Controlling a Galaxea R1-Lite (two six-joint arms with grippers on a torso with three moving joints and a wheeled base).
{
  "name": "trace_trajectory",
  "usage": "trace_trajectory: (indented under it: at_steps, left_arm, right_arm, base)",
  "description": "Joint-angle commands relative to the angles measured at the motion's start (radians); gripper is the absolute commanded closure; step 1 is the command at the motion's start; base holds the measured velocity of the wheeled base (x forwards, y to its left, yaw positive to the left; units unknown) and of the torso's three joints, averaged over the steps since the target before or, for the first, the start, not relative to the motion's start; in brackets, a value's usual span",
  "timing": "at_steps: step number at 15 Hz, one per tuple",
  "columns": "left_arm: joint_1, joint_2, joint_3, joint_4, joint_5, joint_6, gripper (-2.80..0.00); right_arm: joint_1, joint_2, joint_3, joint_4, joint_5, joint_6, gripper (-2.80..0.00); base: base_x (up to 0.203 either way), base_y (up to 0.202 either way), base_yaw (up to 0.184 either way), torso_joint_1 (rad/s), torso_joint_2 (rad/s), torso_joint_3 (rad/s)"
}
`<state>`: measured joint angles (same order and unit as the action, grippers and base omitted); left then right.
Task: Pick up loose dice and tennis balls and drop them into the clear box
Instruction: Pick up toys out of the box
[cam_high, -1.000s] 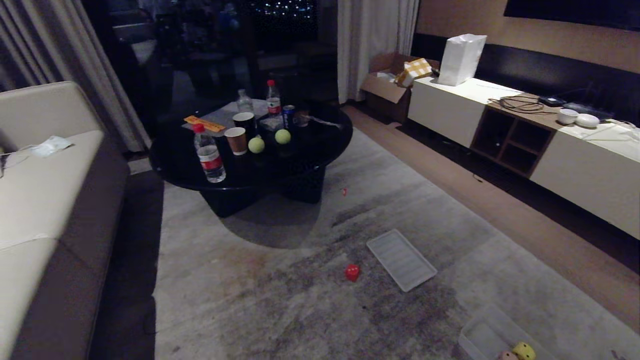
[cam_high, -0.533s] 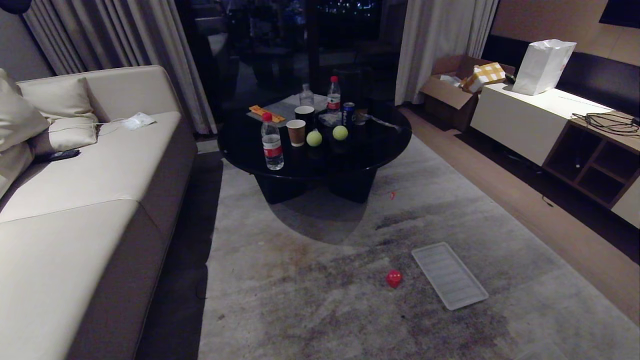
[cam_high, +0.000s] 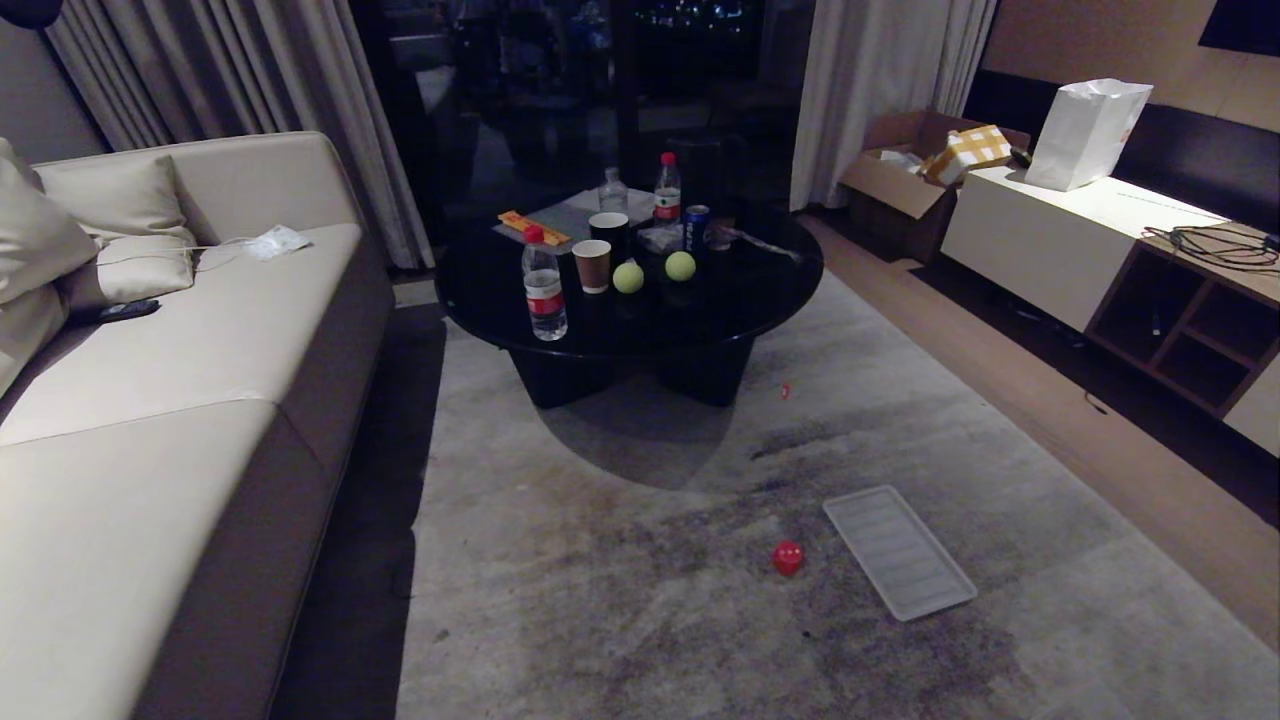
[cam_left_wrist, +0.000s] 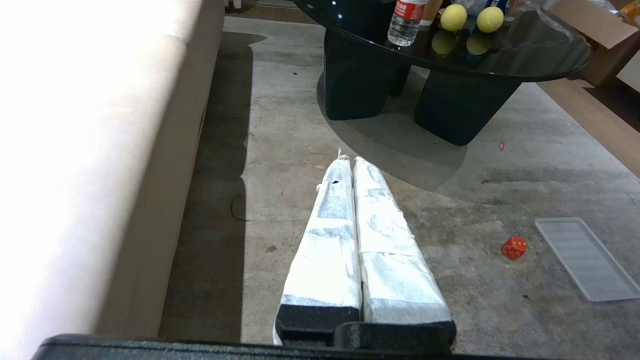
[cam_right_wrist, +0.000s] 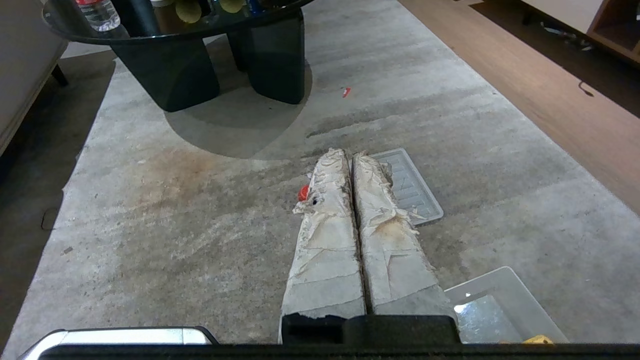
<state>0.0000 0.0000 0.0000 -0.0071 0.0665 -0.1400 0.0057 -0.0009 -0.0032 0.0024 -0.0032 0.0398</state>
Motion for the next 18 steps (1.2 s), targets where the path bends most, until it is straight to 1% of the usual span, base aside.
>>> trace_trajectory:
  at_steps: [1,8,18]
  left_arm:
    - [0.0,0.0,0.002,-0.001,0.001,-0.001,0.0]
    - [0.0,0.0,0.002,0.001,0.001,0.0,0.0]
    - [0.0,0.0,0.002,0.001,0.0,0.0,0.0]
  right_arm:
    - [0.0,0.002,0.0,-0.001,0.0,0.0,0.0]
    - [0.0,0.001,0.0,0.001,0.0,0.0,0.0]
    - [0.0,0.002,0.0,0.001,0.0,0.002,0.0]
  base:
    - [0.0,0.0,0.0,0.0,0.0,0.0]
    - [0.0,0.0,0.0,0.0,0.0,0.0]
    - [0.174,0.0,-0.001,0.004,0.0,0.002]
